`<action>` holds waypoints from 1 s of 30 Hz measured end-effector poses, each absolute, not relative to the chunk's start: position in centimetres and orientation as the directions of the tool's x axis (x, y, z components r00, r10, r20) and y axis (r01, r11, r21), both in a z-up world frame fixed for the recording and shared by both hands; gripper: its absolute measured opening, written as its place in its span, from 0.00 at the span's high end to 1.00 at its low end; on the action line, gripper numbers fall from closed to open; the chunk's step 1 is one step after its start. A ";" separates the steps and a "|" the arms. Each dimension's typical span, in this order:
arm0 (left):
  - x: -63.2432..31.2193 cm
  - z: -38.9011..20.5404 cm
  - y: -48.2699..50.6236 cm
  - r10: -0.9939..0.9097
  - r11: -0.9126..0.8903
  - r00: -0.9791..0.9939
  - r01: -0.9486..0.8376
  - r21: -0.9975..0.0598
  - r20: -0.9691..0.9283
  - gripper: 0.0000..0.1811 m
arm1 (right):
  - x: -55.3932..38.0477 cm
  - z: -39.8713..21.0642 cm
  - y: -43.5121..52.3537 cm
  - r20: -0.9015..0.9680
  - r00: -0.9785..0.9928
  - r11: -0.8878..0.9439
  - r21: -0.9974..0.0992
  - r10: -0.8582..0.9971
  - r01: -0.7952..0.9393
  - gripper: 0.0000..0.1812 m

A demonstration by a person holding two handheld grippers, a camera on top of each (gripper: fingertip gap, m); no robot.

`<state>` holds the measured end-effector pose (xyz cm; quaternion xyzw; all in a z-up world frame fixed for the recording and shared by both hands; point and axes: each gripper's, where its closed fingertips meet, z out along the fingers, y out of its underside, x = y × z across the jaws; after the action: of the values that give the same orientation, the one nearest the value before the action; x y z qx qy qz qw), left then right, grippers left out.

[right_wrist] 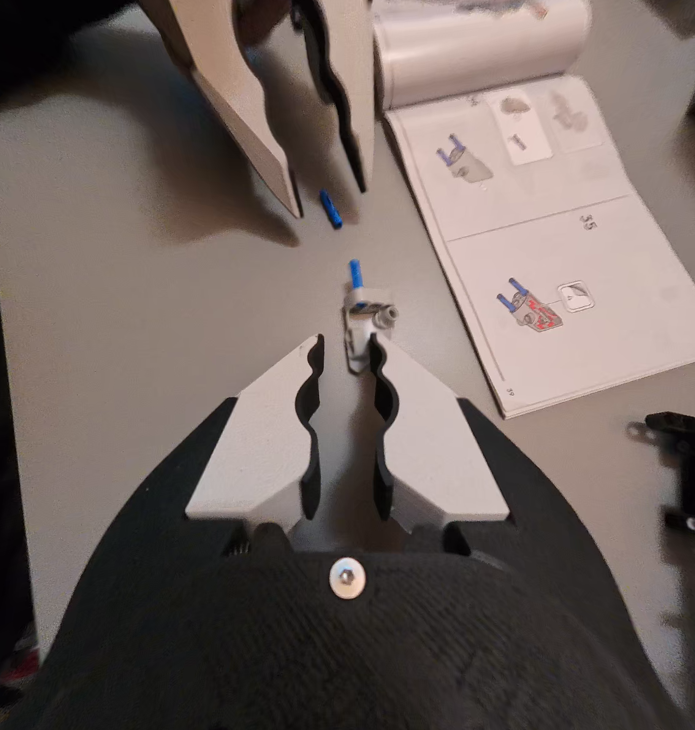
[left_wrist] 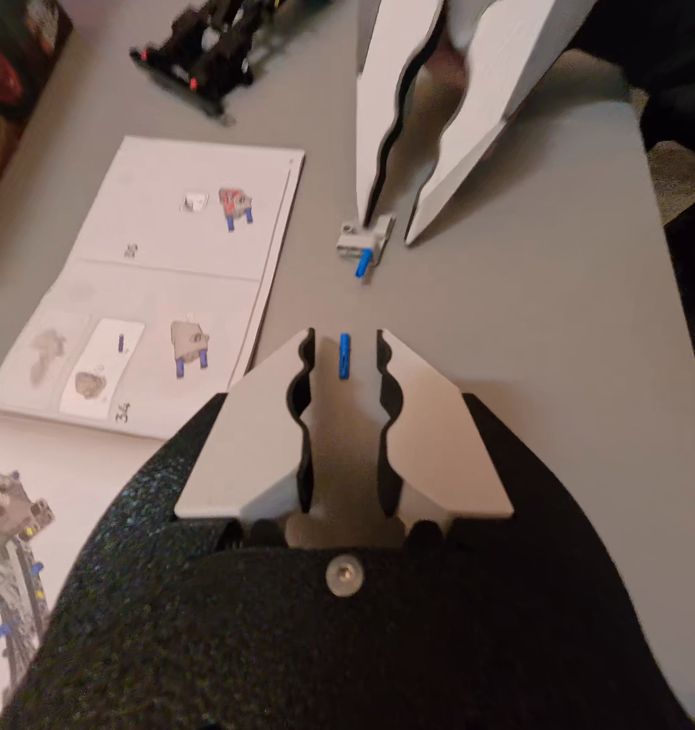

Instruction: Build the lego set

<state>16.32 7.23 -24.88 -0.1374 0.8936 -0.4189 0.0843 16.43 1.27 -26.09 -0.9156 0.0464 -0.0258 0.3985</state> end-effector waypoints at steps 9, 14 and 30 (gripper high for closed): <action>17.0 -21.5 4.9 -0.201 0.652 -0.799 0.323 -0.686 -0.567 0.73 | 15.5 -22.7 3.0 -0.341 0.936 -0.466 -0.817 -0.084 -0.339 0.96; 15.6 -21.5 3.8 -0.148 0.608 -0.814 0.373 -0.701 -0.562 0.75 | 13.2 -19.3 3.3 -0.515 0.850 -0.325 -0.827 0.110 -0.459 0.96; 13.8 -15.2 3.7 -0.203 0.136 -0.974 0.069 -0.988 -0.096 0.93 | 13.0 -13.9 3.6 -0.242 0.952 -0.022 -0.970 0.185 -0.242 0.91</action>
<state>13.76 3.69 -15.25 -0.0448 0.7466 -0.6556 0.1037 13.01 3.63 -13.92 -0.6984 0.0202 0.1528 0.6990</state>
